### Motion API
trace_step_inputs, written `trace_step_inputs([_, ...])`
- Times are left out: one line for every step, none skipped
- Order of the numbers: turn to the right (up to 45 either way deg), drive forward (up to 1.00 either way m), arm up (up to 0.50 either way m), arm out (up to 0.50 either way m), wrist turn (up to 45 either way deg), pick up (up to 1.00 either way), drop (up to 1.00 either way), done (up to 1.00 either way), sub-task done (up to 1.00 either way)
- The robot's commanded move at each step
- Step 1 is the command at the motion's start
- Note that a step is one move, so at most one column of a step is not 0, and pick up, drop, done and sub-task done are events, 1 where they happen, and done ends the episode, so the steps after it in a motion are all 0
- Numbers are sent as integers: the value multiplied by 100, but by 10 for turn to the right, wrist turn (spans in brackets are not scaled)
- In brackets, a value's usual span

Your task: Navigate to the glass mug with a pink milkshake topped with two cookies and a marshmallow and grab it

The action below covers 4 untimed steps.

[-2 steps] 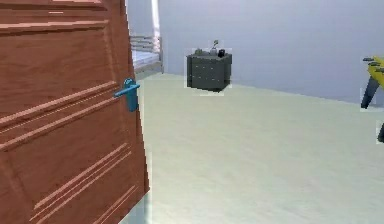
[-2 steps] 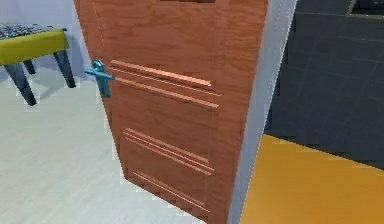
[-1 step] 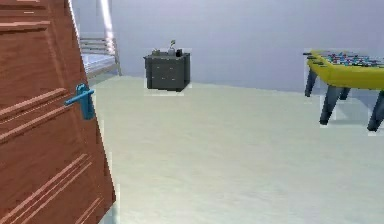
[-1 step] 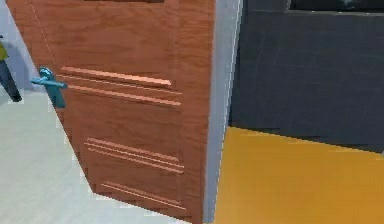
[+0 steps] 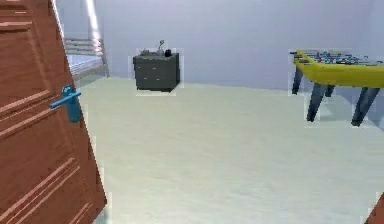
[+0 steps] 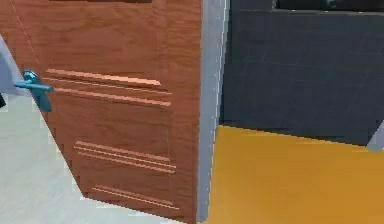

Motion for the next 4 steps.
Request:
trace_step_inputs([0,100,0,0,0,0,0,0,0])
trace_step_inputs([0,25,0,0,0,0,0,0,0])
trace_step_inputs([-90,0,0,0,0,0,0,0,0])
trace_step_inputs([0,100,0,0,0,0,0,0,0])
